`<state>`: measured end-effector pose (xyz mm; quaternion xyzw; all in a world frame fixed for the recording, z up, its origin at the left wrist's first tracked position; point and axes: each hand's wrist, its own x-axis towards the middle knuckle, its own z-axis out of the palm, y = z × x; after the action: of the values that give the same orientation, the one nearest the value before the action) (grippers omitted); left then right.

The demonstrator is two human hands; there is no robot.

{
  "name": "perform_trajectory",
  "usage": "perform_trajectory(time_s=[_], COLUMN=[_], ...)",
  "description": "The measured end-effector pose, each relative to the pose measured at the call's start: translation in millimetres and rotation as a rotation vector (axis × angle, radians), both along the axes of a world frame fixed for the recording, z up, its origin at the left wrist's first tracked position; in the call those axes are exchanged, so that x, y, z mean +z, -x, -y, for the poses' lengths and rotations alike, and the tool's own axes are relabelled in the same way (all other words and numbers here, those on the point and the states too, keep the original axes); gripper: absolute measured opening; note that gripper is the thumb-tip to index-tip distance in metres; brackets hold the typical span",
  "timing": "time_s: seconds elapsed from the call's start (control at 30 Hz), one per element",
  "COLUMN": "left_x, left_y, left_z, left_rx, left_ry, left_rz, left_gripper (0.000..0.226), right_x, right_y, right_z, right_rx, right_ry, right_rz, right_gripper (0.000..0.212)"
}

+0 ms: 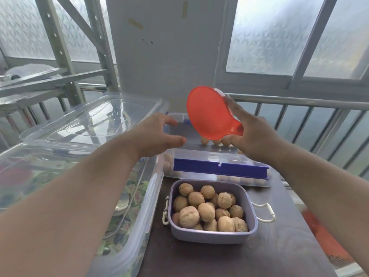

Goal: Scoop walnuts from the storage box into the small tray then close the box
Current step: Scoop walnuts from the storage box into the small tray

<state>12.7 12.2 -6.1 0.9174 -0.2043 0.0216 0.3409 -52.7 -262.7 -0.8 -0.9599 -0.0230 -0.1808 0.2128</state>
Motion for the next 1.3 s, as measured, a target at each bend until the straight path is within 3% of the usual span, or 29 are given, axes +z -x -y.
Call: perform_trajectory(time_s=[0.13, 0.5, 0.6, 0.8, 1.03, 1.2, 1.3], left_x=[0, 3, 3, 2, 2, 3, 4], left_y=[0, -1, -3, -5, -6, -5, -4], left_z=[-1, -2, -1, -2, -2, -2, -2], left_rx=[0.013, 0.022, 0.021, 0.02, 0.013, 0.008, 0.0], left_ry=[-0.034, -0.026, -0.027, -0.048, -0.067, -0.086, -0.098], left_rz=[0.001, -0.054, -0.06, -0.052, -0.05, -0.041, -0.041], left_gripper=[0.083, 0.088, 0.082, 0.092, 0.092, 0.093, 0.094], right_x=[2, 13, 23, 13, -17, -18, -21], right_y=[-21, -67, -75, -85, -81, -80, -78], right_z=[-11, -28, -20, 4, 12, 14, 11], right_rx=[0.042, 0.175, 0.217, 0.239, 0.232, 0.252, 0.273], right_ry=[0.141, -0.088, -0.212, -0.513, -0.617, -0.623, -0.565], right_rz=[-0.174, -0.624, -0.816, -1.093, -1.13, -1.123, -1.129], right_gripper=[0.097, 0.096, 0.086, 0.073, 0.05, 0.056, 0.046])
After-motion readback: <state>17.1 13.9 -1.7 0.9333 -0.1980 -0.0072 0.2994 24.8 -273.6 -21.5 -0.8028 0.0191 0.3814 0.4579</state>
